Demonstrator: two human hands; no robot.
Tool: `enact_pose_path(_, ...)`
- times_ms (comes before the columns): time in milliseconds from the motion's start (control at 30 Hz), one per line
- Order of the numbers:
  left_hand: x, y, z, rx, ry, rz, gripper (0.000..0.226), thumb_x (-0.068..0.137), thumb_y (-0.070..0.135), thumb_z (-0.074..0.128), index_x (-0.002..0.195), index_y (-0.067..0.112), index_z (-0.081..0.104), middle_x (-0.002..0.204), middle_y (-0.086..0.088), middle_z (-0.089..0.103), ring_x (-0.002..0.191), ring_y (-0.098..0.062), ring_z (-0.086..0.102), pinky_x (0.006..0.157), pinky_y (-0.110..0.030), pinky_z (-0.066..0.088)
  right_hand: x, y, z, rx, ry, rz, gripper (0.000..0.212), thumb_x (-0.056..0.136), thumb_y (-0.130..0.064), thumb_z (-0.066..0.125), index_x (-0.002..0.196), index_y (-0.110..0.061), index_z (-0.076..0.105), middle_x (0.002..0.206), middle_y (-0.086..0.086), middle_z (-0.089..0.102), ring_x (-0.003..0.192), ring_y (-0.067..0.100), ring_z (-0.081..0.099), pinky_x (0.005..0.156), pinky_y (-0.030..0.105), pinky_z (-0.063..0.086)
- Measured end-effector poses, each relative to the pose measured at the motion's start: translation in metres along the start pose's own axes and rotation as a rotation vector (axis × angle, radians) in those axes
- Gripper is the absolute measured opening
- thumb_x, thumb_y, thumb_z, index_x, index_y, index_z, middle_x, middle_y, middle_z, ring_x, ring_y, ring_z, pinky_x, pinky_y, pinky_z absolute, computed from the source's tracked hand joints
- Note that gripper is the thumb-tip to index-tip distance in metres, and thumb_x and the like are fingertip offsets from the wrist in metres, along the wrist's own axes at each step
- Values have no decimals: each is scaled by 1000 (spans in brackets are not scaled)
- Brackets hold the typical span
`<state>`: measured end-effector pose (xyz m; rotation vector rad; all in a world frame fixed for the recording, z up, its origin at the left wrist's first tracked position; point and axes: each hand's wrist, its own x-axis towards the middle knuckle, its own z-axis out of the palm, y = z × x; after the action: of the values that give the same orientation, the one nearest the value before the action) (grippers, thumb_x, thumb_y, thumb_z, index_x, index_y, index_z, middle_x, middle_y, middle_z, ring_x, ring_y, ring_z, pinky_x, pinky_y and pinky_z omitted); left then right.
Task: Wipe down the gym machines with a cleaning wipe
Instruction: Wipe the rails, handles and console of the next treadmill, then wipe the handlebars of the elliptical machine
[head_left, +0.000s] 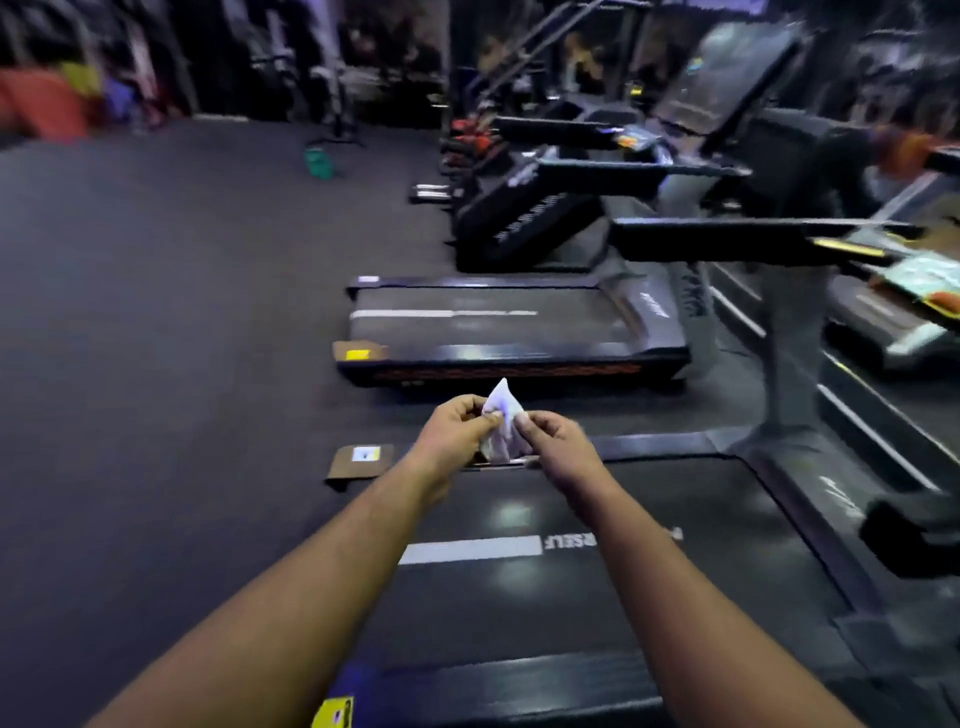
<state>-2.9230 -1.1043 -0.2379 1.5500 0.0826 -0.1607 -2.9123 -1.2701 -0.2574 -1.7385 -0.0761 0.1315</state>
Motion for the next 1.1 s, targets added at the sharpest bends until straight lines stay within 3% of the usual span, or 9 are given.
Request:
enact_pose_path(200, -34, 1, -112, -108, 301, -109, 11, 97, 4, 57, 98, 13, 64, 86, -6, 72, 65, -13, 68, 52, -23, 52, 44, -14, 106, 109, -264, -34, 11, 94, -12, 70, 85, -15, 67, 76, 0, 68, 70, 13, 57, 67, 31, 47)
enact_pose_path(300, -55, 0, -147, -195, 345, -116, 26, 95, -2, 52, 113, 12, 66, 100, -10, 74, 81, -20, 71, 69, -34, 59, 49, -23, 147, 171, -343, -46, 9, 92, -9, 72, 86, -12, 66, 75, 4, 67, 69, 16, 56, 63, 30, 47)
enact_pose_path(400, -79, -10, -196, -150, 353, -119, 26, 94, -4, 51, 108, 6, 71, 97, -13, 74, 81, -22, 69, 68, -30, 57, 49, -31, 206, 180, -419, -58, 9, 91, -8, 73, 87, -11, 66, 74, 3, 66, 66, 13, 56, 58, 26, 46)
enact_pose_path(533, -107, -28, -259, -67, 477, -77, 10, 89, 15, 71, 95, 8, 71, 86, -6, 71, 78, -20, 61, 68, -28, 49, 47, -41, 278, 217, -471, -78, 9, 90, -3, 73, 90, -8, 66, 70, 1, 66, 62, 9, 57, 59, 23, 48)
enact_pose_path(667, -135, -43, -350, 132, 557, -23, 48, 77, 47, 78, 86, 1, 65, 76, 1, 57, 72, -10, 48, 64, -29, 34, 46, -57, 366, 266, -529, -85, 11, 91, -2, 71, 97, -9, 64, 71, -1, 66, 64, 10, 60, 63, 27, 54)
enact_pose_path(733, -148, -47, -394, 185, 542, -31, 51, 85, 50, 77, 82, 1, 64, 72, -1, 53, 66, -9, 45, 59, -25, 32, 43, -66, 411, 298, -547, -71, 13, 92, -4, 71, 100, -10, 63, 74, 3, 66, 67, 14, 62, 65, 31, 56)
enact_pose_path(867, -168, -47, -463, 202, 495, -24, 28, 101, 29, 63, 91, 4, 71, 81, -3, 71, 67, -6, 61, 64, -16, 45, 40, -79, 485, 342, -535, -10, 11, 95, -11, 70, 101, -15, 62, 81, 8, 63, 69, 18, 59, 65, 35, 53)
enact_pose_path(1000, -172, -42, -528, 176, 562, 37, 15, 98, 10, 66, 107, -1, 70, 92, -1, 69, 79, -3, 59, 74, -12, 47, 47, -96, 546, 369, -512, 0, 14, 96, -17, 69, 106, -18, 60, 84, 7, 61, 68, 15, 57, 66, 37, 50)
enact_pose_path(1100, -160, -31, -557, 116, 680, 75, 10, 97, 4, 64, 106, 1, 68, 97, -1, 66, 85, -2, 58, 78, -9, 46, 55, -104, 575, 362, -569, 11, 35, 92, -23, 74, 122, -22, 57, 91, 1, 66, 78, 13, 64, 70, 35, 54)
